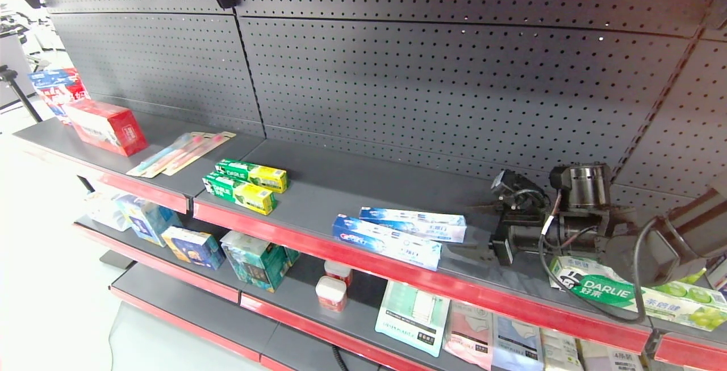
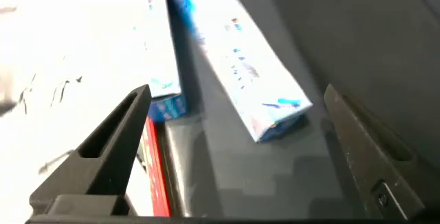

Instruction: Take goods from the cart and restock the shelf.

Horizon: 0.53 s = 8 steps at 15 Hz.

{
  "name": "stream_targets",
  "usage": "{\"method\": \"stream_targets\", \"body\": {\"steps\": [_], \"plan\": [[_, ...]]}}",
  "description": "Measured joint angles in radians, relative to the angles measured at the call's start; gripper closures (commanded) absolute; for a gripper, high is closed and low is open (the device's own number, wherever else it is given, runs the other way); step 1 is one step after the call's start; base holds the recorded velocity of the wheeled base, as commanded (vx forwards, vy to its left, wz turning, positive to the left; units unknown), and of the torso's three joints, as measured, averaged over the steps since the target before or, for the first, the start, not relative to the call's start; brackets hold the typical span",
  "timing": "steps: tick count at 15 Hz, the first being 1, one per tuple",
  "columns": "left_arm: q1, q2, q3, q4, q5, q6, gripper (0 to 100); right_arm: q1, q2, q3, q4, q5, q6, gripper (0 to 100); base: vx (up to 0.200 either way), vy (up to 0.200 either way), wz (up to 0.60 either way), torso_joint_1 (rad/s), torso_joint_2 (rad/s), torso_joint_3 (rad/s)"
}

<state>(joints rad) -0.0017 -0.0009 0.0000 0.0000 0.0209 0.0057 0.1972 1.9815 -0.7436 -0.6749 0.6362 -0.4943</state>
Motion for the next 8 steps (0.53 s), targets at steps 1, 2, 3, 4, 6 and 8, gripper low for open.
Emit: {"method": "stream_targets", "body": {"steps": [1,2,3,4,6,8], "plan": [[0.0,0.0,0.0,0.0,0.0,0.0,0,0.0,0.023,-0.012,0.0,0.004,-0.026,0,0.0,0.0,0.0,0.0,0.0,0.0],[0.0,0.0,0.0,0.0,0.0,0.0,0,-0.001,0.043,-0.032,0.0,0.006,-0.037,0,0.0,0.0,0.0,0.0,0.0,0.0],[0.0,0.0,0.0,0.0,0.0,0.0,0,-0.001,0.063,-0.057,0.0,0.006,-0.042,0,0.0,0.0,0.0,0.0,0.0,0.0],[0.0,0.0,0.0,0.0,0.0,0.0,0,-0.001,0.08,-0.077,0.0,0.006,-0.044,0,0.0,0.0,0.0,0.0,0.0,0.0],[0.0,0.0,0.0,0.0,0.0,0.0,0,-0.003,0.104,-0.101,0.0,0.005,-0.044,0,0.0,0.0,0.0,0.0,0.0,0.0],[0.0,0.0,0.0,0.0,0.0,0.0,0,-0.011,0.118,-0.112,0.0,0.006,-0.045,0,0.0,0.0,0.0,0.0,0.0,0.0]]}}
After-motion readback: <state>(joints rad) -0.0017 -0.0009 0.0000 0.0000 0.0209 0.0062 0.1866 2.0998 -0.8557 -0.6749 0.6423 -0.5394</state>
